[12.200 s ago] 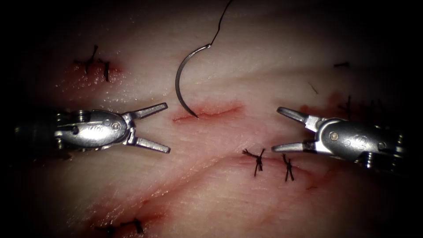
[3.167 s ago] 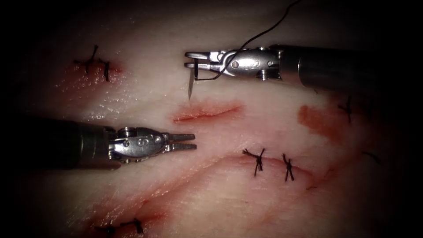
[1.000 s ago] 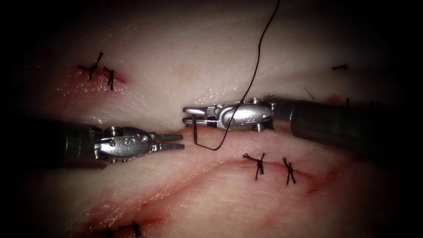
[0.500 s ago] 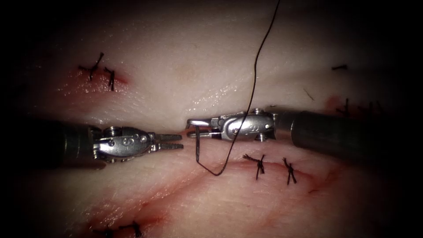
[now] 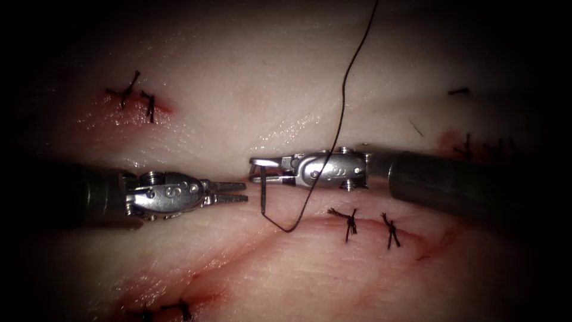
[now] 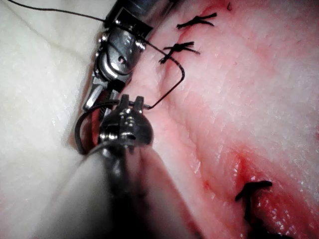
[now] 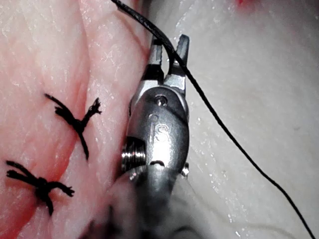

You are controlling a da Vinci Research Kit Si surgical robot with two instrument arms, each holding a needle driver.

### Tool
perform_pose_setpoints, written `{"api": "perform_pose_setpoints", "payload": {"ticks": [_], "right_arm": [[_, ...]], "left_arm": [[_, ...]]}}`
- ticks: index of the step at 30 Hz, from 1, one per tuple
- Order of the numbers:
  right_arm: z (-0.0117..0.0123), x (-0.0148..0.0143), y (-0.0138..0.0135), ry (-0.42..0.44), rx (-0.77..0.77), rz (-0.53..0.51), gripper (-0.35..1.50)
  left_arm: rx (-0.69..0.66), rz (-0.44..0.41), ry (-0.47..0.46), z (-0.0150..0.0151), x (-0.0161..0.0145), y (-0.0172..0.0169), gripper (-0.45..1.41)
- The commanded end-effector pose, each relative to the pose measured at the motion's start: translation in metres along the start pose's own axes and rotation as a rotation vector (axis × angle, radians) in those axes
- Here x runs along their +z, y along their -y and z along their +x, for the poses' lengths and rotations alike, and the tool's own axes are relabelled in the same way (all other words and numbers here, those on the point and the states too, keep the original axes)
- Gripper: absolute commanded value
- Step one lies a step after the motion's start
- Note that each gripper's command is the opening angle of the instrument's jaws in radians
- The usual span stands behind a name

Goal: Wound Closure
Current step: Pass the needle through the top of the wound.

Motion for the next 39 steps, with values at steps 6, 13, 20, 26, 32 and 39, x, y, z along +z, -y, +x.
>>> {"api": "perform_pose_setpoints", "payload": {"ticks": [6,13,20,26,32,39], "right_arm": [[-0.0007,0.0016,-0.001,-0.003,0.01,0.015,-0.35],[-0.002,0.0015,-0.0003,-0.019,0.104,0.088,-0.35],[-0.0027,0.0008,0.0013,-0.035,0.149,0.114,-0.35],[-0.0031,0.0009,0.0026,-0.038,0.165,0.132,-0.35],[-0.0033,0.0012,0.0024,-0.038,0.199,0.133,-0.35],[-0.0035,0.0012,0.0023,-0.031,0.245,0.138,-0.35]], "left_arm": [[0.0,-0.001,-0.002,0.0001,0.0009,0.0001,0.07],[0.0,-0.001,-0.002,0.0001,0.0009,0.0001,0.07],[0.001,-0.003,0.001,0.0,0.0007,0.0002,0.07],[0.002,-0.007,0.001,0.0,0.0003,0.0004,0.07],[0.002,-0.008,0.001,-0.0001,0.0002,0.0005,0.07],[0.002,-0.008,0.001,-0.0001,0.0003,0.0004,0.07]]}}
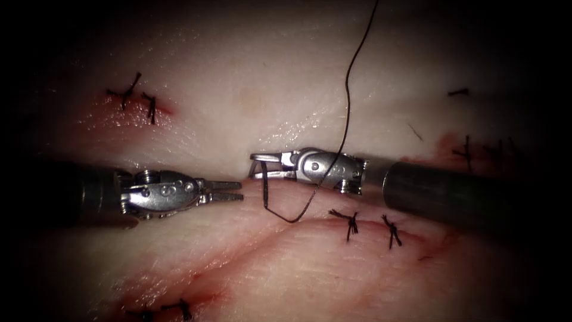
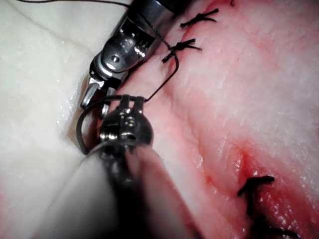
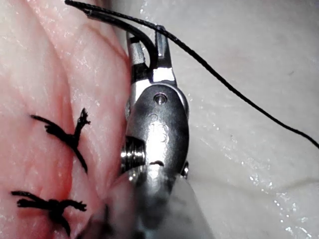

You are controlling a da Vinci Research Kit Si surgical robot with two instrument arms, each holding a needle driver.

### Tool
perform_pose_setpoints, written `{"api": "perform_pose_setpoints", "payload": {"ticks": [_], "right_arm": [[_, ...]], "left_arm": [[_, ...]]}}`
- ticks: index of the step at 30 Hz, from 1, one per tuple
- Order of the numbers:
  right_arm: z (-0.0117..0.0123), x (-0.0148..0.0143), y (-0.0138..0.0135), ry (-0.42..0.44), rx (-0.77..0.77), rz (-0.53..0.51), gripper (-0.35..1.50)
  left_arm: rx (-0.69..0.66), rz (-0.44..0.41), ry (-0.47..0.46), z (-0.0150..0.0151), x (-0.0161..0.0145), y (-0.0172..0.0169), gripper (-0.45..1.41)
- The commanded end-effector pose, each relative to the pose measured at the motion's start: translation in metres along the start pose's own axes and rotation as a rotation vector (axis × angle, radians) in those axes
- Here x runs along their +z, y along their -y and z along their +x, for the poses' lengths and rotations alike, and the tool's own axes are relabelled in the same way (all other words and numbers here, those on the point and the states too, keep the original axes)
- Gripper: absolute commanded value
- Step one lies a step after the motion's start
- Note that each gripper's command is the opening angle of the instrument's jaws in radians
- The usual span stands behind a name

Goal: Wound Closure
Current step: Pass the needle through the top of the wound.

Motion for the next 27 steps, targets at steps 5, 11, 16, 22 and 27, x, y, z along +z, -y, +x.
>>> {"api": "perform_pose_setpoints", "payload": {"ticks": [5,11,16,22,27], "right_arm": [[0.0,0.001,-0.001,0.002,0.016,0.004,-0.35],[0.0,0.0013,-0.001,0.001,0.036,0.026,-0.35],[0.0001,0.0014,-0.0009,0.002,0.066,0.056,-0.35],[0.0001,0.0014,-0.0008,0.015,0.106,0.096,-0.35],[0.0001,0.0014,-0.0008,0.026,0.193,0.13,-0.35]], "left_arm": [[0.001,0.002,0.001,0.0001,0.001,0.0001,0.07],[0.001,0.004,0.001,0.0,0.001,0.0,0.07],[0.001,0.004,0.001,0.0,0.0011,0.0,0.07],[0.002,0.004,0.004,0.0,0.001,0.0,0.07],[0.002,0.004,0.004,0.0,0.001,0.0,0.07]]}}
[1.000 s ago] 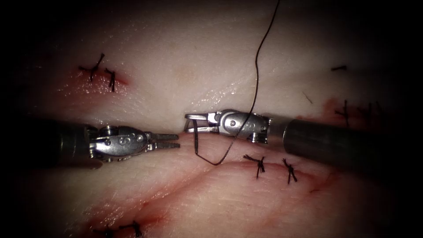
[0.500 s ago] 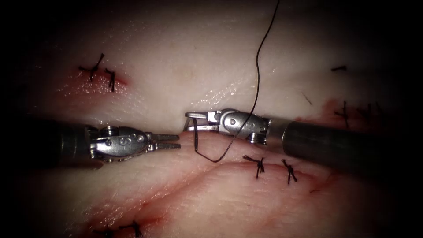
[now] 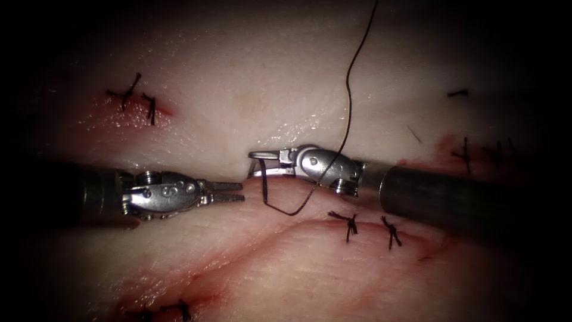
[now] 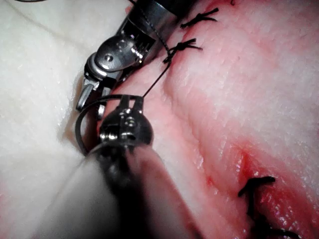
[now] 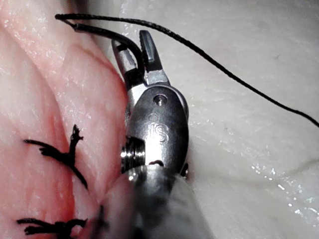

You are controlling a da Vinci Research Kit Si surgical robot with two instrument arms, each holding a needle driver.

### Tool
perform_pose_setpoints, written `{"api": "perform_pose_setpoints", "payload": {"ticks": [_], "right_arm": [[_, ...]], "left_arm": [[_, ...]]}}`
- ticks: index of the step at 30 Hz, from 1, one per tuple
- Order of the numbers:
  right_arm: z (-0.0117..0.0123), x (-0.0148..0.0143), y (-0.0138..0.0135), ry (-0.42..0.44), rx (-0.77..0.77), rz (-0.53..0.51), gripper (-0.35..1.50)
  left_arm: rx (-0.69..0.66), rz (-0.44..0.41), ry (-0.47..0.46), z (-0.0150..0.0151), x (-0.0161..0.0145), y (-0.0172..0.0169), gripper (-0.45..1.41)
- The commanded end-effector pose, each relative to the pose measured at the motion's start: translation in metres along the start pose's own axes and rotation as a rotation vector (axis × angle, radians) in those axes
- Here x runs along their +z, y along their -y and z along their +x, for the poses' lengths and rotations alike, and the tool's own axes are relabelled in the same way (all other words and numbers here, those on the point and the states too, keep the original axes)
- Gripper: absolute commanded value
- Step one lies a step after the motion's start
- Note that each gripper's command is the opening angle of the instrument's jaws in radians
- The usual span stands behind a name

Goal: Wound Closure
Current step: Pass the needle through the top of the wound.

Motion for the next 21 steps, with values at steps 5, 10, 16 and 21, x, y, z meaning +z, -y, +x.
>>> {"api": "perform_pose_setpoints", "payload": {"ticks": [5,10,16,21], "right_arm": [[0.0003,0.0006,-0.0009,0.011,0.061,0.005,-0.35],[0.0003,0.0008,-0.0008,0.017,0.105,0.016,-0.35],[0.0003,0.0007,-0.0006,0.027,0.191,0.031,-0.35],[0.0002,0.0007,-0.0005,0.034,0.234,0.046,-0.35]], "left_arm": [[0.002,0.0,0.002,0.0001,0.0008,0.0001,0.07],[0.002,0.0,0.002,0.0001,0.0008,0.0001,0.07],[0.002,0.0,0.002,0.0001,0.0008,0.0001,0.07],[0.002,0.0,0.005,0.0001,0.0008,0.0001,0.07]]}}
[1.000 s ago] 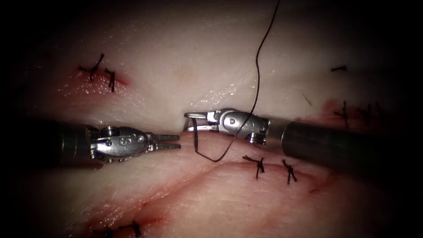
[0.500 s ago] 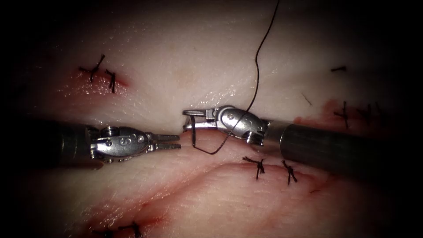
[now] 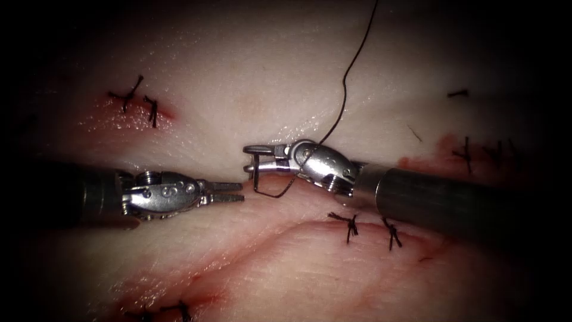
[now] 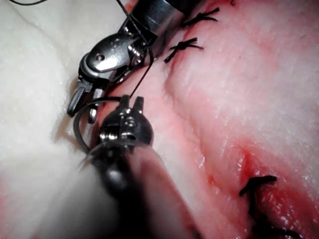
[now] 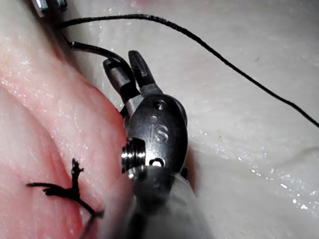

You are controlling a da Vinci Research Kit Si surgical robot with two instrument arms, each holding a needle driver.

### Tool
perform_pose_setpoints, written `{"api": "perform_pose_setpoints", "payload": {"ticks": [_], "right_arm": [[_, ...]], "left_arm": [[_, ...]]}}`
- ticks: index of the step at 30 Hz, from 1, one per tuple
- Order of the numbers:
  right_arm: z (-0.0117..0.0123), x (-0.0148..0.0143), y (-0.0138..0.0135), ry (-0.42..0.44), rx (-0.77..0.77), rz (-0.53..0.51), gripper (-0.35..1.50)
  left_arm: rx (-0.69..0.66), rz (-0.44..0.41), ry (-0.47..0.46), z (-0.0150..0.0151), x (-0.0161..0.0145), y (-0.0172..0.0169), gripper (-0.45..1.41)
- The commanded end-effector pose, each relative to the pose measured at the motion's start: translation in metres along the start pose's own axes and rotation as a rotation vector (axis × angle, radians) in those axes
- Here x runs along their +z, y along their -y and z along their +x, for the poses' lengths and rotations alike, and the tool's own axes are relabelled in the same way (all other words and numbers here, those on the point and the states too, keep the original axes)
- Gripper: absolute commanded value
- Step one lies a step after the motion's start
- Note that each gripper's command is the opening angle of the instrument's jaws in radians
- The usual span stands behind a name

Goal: Wound Closure
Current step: Pass the needle through the top of the wound.

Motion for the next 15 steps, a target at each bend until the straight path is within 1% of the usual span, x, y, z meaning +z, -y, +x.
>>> {"api": "perform_pose_setpoints", "payload": {"ticks": [1,5,9,15], "right_arm": [[0.0004,0.0005,-0.0008,-0.003,0.007,0.002,-0.35],[0.0008,0.0003,-0.0016,-0.027,0.038,-0.05,-0.35],[0.0018,-0.0002,-0.0026,-0.044,0.052,-0.085,-0.35],[0.0048,-0.0011,-0.0032,-0.085,0.029,-0.126,-0.35]], "left_arm": [[0.002,0.0,0.002,0.0001,0.0008,0.0001,0.07],[0.002,0.002,0.002,0.0,0.0009,0.0001,0.07],[0.007,0.011,0.027,-0.0003,0.0013,-0.0001,0.07],[0.017,0.023,0.065,-0.0011,0.0019,-0.0001,0.07]]}}
